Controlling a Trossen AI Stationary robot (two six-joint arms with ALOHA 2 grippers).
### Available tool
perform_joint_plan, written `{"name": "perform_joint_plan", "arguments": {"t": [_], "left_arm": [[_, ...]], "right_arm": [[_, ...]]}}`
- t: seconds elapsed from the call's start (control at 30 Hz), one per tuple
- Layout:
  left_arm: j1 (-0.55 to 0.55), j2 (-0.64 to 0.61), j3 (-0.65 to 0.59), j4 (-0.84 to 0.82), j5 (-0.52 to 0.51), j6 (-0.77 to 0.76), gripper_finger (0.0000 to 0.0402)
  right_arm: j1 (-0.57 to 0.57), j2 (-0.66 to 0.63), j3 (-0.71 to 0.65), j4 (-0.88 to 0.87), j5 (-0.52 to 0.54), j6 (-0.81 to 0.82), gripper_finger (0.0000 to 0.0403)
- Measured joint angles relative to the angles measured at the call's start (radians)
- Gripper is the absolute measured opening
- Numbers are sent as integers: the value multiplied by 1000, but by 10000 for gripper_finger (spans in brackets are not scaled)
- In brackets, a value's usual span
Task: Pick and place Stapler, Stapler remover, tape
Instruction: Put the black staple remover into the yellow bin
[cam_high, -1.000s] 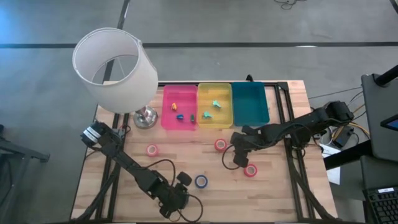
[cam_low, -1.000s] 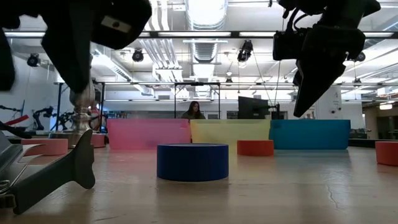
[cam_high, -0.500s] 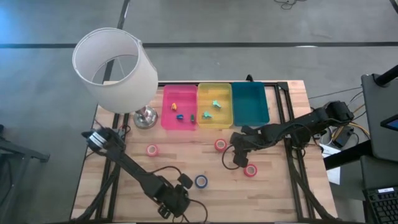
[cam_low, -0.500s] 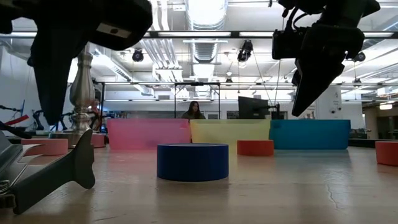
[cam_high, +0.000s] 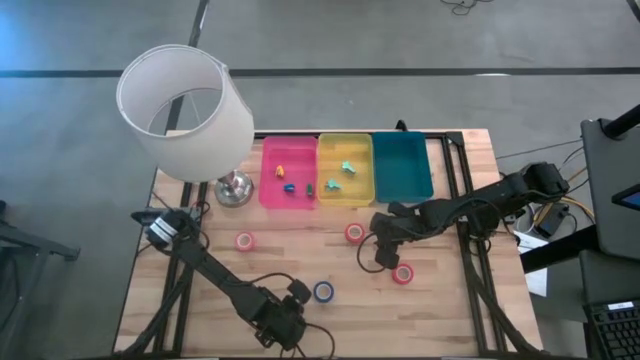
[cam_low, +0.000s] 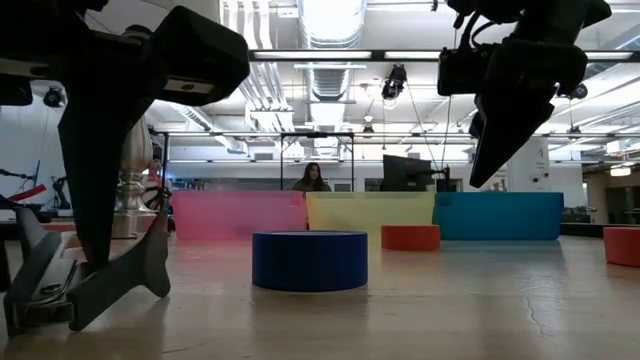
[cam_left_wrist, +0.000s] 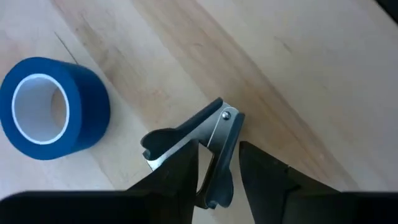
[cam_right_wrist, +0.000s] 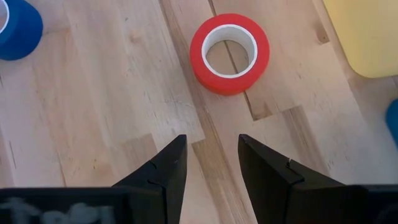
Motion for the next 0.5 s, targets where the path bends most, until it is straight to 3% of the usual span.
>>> {"name": "perform_joint_plan", "arguments": {"t": [0.5], "left_arm": [[3, 2, -4, -72, -11, -47, 66]], "right_arm": [[0, 0, 0, 6, 0, -10, 141]]}}
